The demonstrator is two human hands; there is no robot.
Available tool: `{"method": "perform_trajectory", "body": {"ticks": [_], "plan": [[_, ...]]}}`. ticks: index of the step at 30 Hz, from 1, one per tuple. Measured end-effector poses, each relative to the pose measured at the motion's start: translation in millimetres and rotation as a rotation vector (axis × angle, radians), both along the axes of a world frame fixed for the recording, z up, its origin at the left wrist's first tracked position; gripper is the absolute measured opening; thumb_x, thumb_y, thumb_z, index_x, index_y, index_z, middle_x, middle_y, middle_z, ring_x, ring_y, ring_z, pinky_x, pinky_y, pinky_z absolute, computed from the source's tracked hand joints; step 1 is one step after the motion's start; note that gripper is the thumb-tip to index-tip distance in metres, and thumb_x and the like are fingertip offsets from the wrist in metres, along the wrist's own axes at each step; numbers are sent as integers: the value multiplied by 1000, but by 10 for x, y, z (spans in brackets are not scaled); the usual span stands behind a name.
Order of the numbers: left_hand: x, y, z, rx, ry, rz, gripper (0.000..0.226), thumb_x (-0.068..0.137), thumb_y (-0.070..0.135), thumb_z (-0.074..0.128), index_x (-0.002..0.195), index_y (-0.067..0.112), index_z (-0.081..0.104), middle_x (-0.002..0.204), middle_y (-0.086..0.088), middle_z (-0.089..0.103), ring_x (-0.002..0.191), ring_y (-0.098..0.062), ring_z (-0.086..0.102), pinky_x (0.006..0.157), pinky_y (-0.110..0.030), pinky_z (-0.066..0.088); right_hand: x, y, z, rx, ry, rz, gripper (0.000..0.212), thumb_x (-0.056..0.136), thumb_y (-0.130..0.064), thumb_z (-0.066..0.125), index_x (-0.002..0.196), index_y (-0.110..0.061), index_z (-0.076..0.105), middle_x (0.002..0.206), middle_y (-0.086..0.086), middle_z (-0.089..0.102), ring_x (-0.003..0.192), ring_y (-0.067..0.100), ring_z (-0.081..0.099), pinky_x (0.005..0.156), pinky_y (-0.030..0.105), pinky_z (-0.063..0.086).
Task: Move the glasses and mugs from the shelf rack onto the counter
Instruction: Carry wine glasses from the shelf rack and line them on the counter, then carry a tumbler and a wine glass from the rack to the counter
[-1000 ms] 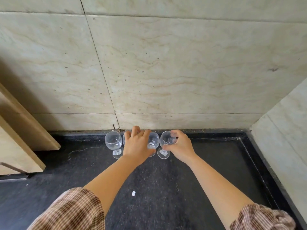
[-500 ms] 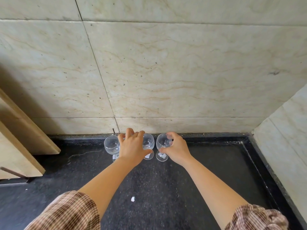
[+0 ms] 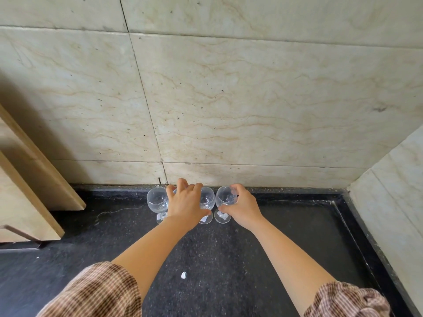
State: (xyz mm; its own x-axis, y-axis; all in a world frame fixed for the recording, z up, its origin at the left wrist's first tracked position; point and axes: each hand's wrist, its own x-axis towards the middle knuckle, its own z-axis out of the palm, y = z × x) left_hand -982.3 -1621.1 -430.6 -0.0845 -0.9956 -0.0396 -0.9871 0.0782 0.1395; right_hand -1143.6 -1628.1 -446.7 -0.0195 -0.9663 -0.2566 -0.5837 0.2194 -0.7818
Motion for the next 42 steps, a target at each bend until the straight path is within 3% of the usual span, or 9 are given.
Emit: {"method": "perform_trajectory", "body": {"ticks": [5,8,10,14,18,23,32,38,42], "plan": [[32,26,70,25,8,-21,74,79,57,62,141,26,34,137,6,51,135,-24,24,106,-46,19,19,-3,63,-36,140,34,59,74,-27,81,125,-19,51,126,1,59,107,16,57,84,26,49],[117,143,154,-12,68,3,76,84,56,57,146,25,26,142,6,47,137,-24,22,105,-44,22,48,61,204,-111,296,98,66,82,-33,74,137,-15,43,136,3,49,125,23,46,97,33,45],[208,258,227,-49,114,52,68,89,52,52,145,23,27,140,6,48,137,-24,23,102,-42,23,106,128,320,-167,354,143,62,86,-31,69,139,-14,41,137,5,47,128,24,40,100,35,43],[473,583,414,-69,156,156,51,93,41,47,140,23,35,140,6,47,134,-23,26,102,-40,25,408,351,576,-215,372,244,51,90,-31,63,134,-14,44,135,4,49,124,24,42,98,34,40],[846,1036,589,-41,143,260,49,95,38,44,140,21,37,142,2,45,133,-24,28,103,-40,29,846,692,761,-223,356,388,41,90,-31,60,125,-14,48,129,3,50,121,25,42,89,34,40],[1459,1794,869,-13,74,410,50,97,39,40,142,18,34,144,-4,41,134,-28,30,104,-42,33,1526,1226,1021,-240,381,617,55,93,-39,55,138,-11,40,140,7,43,130,28,38,100,39,40],[2507,3844,1365,-113,93,755,48,98,39,36,140,15,34,138,-9,43,126,-31,36,95,-42,41,2753,2817,1591,-376,397,902,54,94,-38,55,141,-14,40,140,6,46,130,26,39,101,42,42],[2995,5790,1511,-212,59,968,50,98,39,39,142,16,34,141,-10,44,131,-32,37,102,-45,41,3507,4406,1738,-446,382,1107,55,93,-37,56,140,-15,39,141,7,45,131,27,39,102,43,42],[3240,7155,1527,-174,17,1175,47,96,40,39,136,14,40,136,-14,48,128,-34,40,97,-47,42,4019,5539,1812,-561,378,1302,56,91,-40,55,138,-12,40,138,9,46,130,29,39,101,45,41]]}}
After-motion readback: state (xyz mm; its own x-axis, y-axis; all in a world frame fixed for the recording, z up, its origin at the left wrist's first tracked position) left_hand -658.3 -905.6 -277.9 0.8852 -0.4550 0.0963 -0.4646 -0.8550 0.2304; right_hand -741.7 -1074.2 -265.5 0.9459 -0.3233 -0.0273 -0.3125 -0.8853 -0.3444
